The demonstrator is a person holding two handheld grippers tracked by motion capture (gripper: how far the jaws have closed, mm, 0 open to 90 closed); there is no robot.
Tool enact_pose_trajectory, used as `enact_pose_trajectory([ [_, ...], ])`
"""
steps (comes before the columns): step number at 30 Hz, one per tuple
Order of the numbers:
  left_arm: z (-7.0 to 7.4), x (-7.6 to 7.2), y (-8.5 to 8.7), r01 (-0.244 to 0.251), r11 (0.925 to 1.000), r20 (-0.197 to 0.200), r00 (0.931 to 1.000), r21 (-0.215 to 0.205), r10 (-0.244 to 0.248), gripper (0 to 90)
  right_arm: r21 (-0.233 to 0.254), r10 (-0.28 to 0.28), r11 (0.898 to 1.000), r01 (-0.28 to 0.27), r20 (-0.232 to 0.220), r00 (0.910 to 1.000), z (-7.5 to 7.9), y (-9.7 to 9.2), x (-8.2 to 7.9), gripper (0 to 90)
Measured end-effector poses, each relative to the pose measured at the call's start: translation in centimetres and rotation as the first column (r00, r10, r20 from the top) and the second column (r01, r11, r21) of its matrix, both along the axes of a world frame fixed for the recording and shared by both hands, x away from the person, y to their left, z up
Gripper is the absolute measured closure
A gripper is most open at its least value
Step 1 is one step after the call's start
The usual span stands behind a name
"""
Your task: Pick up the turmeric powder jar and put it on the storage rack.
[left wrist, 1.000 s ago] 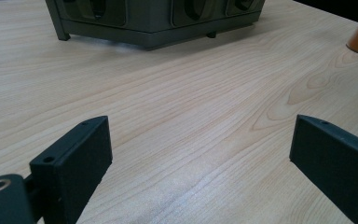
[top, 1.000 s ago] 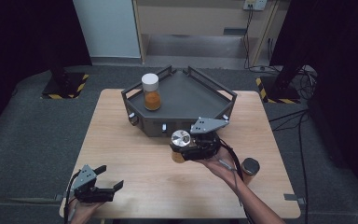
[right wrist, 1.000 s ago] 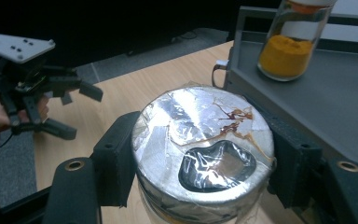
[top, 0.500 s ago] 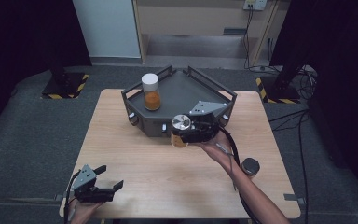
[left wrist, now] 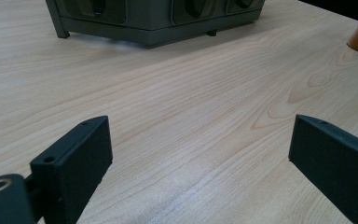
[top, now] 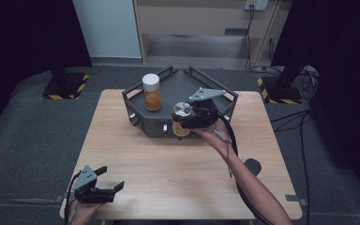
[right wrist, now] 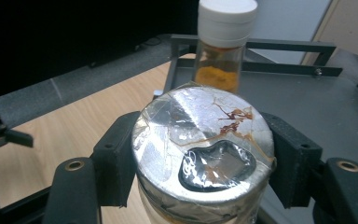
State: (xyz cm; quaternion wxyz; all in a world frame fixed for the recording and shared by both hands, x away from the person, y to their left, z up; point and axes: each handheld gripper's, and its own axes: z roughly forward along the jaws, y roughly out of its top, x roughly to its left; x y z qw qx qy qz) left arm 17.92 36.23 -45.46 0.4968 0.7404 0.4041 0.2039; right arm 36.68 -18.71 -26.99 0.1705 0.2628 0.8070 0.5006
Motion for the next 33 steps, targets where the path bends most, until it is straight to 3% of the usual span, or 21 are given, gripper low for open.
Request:
enact_pose_trajectory([
  [18,0.0,0.0,0.1,0.002,1.0000,-0.001,1.0000,-0.003,-0.002,5.2,-0.004,-0.102,0.995,0.102,0.019,0.9947,1.2,2.8,2.9,34.5],
  [33,-0.1,-0.1,0.2,0.002,1.0000,0.000,1.0000,-0.005,-0.002,5.2,-0.012,-0.215,0.976,0.216,0.024,0.9763,0.4,4.6,4.8,34.5],
])
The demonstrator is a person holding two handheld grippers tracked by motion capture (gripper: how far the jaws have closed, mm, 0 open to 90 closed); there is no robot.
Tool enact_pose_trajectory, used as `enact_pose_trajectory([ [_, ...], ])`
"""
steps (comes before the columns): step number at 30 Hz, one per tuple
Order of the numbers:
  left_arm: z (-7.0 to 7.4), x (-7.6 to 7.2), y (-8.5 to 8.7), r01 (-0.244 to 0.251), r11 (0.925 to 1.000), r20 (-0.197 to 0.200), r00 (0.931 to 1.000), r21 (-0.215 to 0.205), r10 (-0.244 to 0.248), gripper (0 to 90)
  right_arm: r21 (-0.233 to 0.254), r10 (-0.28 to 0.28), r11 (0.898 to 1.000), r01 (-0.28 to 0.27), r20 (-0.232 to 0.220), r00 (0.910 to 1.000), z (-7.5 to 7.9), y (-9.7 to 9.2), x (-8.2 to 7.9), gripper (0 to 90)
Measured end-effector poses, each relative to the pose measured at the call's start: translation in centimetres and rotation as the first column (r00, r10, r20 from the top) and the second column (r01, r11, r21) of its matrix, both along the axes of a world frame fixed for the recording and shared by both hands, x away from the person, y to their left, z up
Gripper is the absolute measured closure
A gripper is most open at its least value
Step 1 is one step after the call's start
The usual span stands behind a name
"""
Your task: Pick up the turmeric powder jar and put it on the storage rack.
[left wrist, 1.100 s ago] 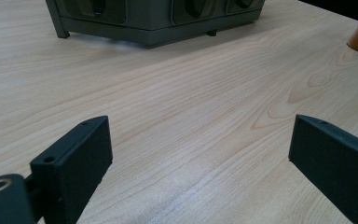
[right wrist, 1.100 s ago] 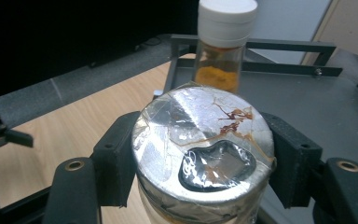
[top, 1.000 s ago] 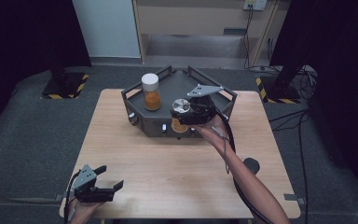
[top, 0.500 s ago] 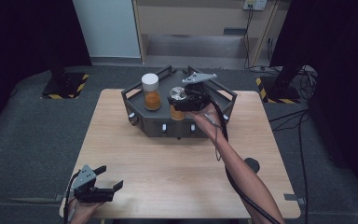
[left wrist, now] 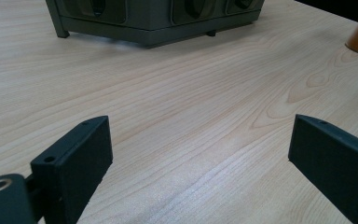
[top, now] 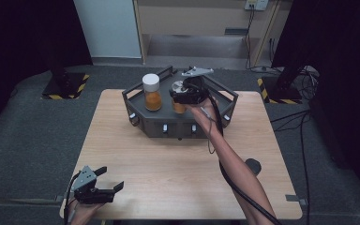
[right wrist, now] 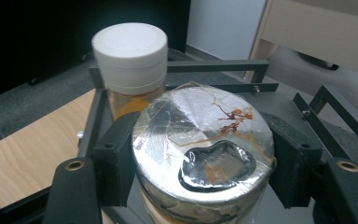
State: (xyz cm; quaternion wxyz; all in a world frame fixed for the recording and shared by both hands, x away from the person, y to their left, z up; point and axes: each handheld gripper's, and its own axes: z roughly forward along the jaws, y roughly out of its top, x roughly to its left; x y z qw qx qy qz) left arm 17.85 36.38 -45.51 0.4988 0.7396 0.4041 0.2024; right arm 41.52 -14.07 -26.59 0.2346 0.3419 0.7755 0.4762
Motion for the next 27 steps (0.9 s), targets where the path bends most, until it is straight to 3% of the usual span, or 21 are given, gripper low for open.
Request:
enact_pose_trajectory([
  [15,0.0,-0.1,0.0,-0.003,1.0000,0.000,1.0000,-0.001,0.003,5.3,0.006,-0.073,0.997,0.073,-0.014,0.9972,-1.6,0.8,2.2,34.5],
  [27,0.0,-0.1,0.0,-0.003,1.0000,0.001,1.0000,0.003,0.003,5.3,0.006,-0.080,0.997,0.080,-0.025,0.9965,-2.7,1.1,3.3,34.4],
])
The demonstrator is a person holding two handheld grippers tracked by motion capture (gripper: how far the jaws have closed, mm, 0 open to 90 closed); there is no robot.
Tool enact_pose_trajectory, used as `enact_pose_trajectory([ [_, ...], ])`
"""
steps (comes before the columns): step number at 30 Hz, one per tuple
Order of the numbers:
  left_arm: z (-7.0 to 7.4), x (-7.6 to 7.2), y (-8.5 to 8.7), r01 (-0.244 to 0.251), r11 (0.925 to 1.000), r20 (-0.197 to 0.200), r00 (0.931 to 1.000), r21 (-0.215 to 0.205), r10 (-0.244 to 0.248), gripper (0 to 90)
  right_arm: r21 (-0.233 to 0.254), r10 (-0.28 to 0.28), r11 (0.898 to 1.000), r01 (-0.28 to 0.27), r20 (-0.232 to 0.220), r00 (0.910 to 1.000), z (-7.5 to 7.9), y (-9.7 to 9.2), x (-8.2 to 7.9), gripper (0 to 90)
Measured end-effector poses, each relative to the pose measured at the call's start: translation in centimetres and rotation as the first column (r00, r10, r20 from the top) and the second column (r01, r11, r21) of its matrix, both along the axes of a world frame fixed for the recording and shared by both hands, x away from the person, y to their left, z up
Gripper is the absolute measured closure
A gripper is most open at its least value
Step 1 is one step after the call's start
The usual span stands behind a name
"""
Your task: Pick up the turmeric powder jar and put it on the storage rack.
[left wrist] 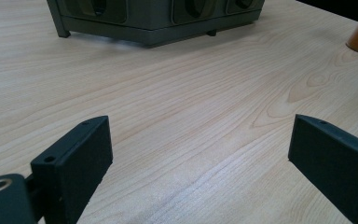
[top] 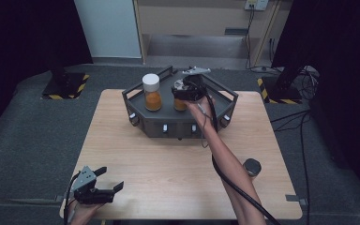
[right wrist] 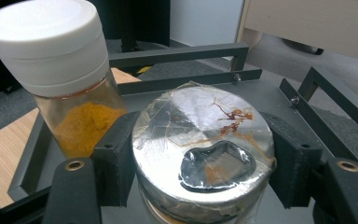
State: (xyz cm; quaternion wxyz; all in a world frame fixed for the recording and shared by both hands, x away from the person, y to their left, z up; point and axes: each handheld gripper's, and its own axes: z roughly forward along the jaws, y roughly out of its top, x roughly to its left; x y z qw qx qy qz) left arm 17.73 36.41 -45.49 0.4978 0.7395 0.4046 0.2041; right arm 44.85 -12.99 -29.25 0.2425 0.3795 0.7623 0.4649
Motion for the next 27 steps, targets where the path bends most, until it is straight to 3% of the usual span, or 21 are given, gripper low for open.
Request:
enact_pose_trajectory([
  [27,0.0,0.0,0.0,0.003,1.0000,-0.001,1.0000,-0.002,-0.003,5.4,0.005,-0.012,1.000,0.012,-0.012,0.9999,-1.1,0.4,0.6,34.1],
])
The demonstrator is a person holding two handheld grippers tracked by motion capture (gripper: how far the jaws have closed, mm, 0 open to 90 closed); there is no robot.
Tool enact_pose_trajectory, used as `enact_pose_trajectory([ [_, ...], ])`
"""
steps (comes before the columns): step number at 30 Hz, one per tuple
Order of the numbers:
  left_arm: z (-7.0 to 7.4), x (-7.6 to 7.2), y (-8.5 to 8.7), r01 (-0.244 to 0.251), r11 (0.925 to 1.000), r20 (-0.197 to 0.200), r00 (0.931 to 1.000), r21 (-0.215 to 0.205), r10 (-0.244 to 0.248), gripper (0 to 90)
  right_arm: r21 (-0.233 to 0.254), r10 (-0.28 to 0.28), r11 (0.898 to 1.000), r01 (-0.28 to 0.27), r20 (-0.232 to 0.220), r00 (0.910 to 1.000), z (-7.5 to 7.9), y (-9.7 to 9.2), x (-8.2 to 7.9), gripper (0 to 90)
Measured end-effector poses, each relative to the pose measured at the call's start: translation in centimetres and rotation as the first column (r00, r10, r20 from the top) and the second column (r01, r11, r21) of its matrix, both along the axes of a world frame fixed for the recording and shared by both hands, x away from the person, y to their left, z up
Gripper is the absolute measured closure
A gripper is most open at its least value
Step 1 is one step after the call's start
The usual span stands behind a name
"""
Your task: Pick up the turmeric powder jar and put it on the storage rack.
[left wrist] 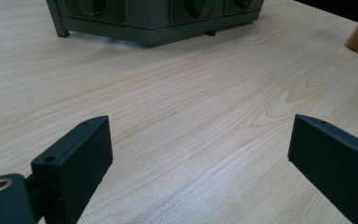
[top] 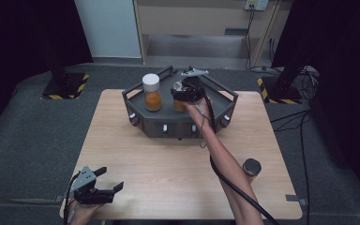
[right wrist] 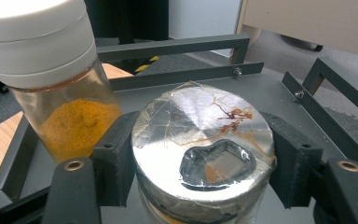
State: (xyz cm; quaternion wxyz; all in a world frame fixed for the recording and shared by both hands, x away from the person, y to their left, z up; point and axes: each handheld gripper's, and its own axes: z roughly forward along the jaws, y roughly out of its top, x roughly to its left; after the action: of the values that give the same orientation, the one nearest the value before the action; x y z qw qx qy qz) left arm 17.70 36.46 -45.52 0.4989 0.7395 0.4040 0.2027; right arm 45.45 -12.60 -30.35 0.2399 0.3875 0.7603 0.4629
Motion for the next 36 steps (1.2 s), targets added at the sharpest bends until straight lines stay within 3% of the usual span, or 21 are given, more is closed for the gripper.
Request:
enact_pose_trajectory([
  [6,0.0,0.0,0.0,0.000,1.0000,0.001,1.0000,0.000,0.000,5.4,-0.003,0.002,1.000,-0.002,-0.003,1.0000,0.1,0.0,0.0,32.5],
  [11,0.0,0.0,0.0,0.000,1.0000,0.001,1.0000,0.001,0.000,5.4,-0.006,-0.001,1.000,0.001,-0.001,1.0000,0.3,0.0,-0.1,22.3],
  [17,0.0,0.0,0.0,-0.001,1.0000,0.003,1.0000,0.002,0.001,5.4,0.018,0.000,1.000,-0.001,0.040,0.9992,0.6,-0.6,-0.8,14.5],
  [29,0.0,0.0,0.0,0.000,1.0000,0.003,1.0000,0.001,0.000,5.4,0.017,0.057,0.998,-0.059,0.078,0.9953,2.3,-2.3,-2.7,13.3],
  [36,0.0,0.0,0.0,0.000,1.0000,0.002,1.0000,-0.002,0.000,5.3,-0.008,0.105,0.994,-0.105,0.096,0.9898,3.1,-3.4,-4.2,13.3],
])
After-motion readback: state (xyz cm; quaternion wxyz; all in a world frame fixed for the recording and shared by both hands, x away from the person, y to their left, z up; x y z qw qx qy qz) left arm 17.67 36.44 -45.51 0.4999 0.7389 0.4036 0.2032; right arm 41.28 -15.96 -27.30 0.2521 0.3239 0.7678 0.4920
